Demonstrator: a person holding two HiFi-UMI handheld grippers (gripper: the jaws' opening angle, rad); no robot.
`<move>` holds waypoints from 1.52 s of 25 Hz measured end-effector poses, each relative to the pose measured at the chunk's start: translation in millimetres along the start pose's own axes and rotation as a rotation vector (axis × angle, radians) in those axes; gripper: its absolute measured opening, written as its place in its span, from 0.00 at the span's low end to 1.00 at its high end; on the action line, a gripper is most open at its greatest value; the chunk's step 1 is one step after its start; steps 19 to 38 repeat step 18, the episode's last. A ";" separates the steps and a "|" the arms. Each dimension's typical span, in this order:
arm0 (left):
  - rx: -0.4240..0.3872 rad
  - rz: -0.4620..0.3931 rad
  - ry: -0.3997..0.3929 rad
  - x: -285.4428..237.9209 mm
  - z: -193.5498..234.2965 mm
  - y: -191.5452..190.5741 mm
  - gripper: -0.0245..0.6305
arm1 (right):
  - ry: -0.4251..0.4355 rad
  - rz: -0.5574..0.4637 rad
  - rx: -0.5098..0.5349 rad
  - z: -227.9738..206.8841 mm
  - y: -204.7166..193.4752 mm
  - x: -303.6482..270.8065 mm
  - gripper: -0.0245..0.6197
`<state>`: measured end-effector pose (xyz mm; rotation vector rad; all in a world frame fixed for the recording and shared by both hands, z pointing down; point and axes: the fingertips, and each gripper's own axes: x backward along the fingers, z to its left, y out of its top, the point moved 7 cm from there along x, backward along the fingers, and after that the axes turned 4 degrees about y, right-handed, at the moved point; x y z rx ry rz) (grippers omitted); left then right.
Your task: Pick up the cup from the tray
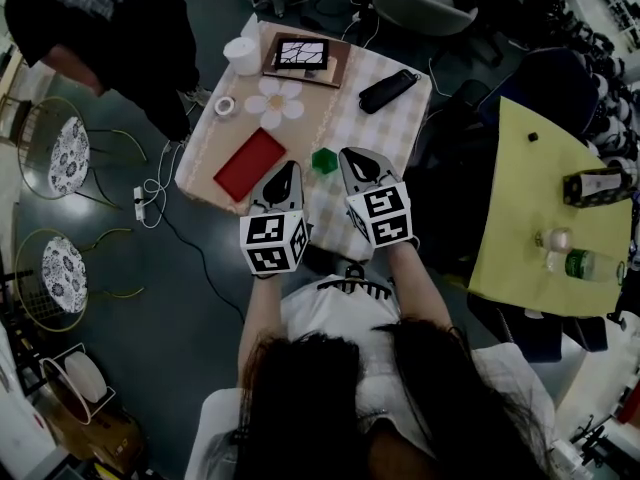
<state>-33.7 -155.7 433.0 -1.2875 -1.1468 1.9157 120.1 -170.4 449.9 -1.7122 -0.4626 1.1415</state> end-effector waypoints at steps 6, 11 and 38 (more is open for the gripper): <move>0.005 -0.011 0.001 2.3 -2.2 1.1 0.05 | -0.005 0.013 0.021 2.2 -1.8 1.8 0.05; 0.011 -0.007 0.007 4.5 -3.4 -3.5 0.05 | -0.003 0.020 0.025 2.3 -7.0 1.3 0.05; 0.023 -0.015 0.015 5.3 -5.1 -2.6 0.05 | 0.005 0.033 0.027 4.7 -10.6 2.6 0.05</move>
